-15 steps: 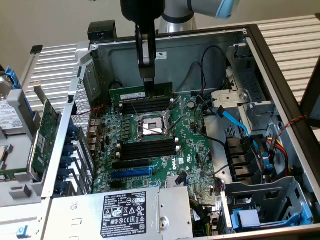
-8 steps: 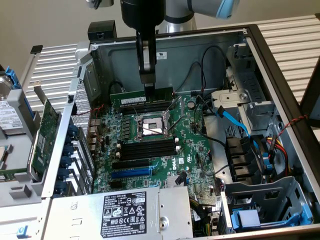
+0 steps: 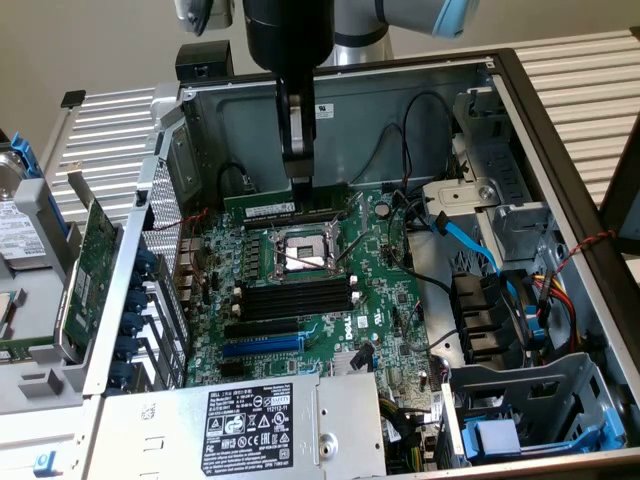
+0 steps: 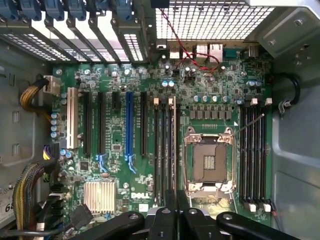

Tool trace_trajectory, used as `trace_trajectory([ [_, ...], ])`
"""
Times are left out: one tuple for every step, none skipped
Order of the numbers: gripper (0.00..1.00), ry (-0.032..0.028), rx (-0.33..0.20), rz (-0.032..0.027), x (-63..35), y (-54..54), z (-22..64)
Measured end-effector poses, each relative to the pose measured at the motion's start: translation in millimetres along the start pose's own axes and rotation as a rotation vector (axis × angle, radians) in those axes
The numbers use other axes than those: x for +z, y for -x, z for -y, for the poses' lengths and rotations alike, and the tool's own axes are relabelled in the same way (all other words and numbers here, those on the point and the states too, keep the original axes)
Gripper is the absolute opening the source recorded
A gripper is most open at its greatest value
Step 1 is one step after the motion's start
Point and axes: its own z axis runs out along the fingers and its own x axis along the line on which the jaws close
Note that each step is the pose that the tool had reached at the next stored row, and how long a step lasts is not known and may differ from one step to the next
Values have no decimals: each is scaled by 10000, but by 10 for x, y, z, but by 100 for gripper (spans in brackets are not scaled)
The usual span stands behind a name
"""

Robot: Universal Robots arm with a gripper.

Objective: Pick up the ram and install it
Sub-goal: 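Insert the ram into the slot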

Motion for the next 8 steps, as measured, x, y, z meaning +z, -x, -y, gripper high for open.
trace_trajectory([
  [12, 1, 5, 1, 3, 0, 0],
  [12, 1, 8, 1, 5, 0, 0],
  [12, 1, 8, 2, 8, 0, 0],
  [12, -1, 9, 4, 11, 0, 0],
  [12, -1, 9, 4, 15, 0, 0],
  [12, -5, 10, 4, 20, 1, 0],
  [12, -10, 11, 4, 25, 3, 1],
  [12, -17, 12, 5, 28, 4, 1],
])
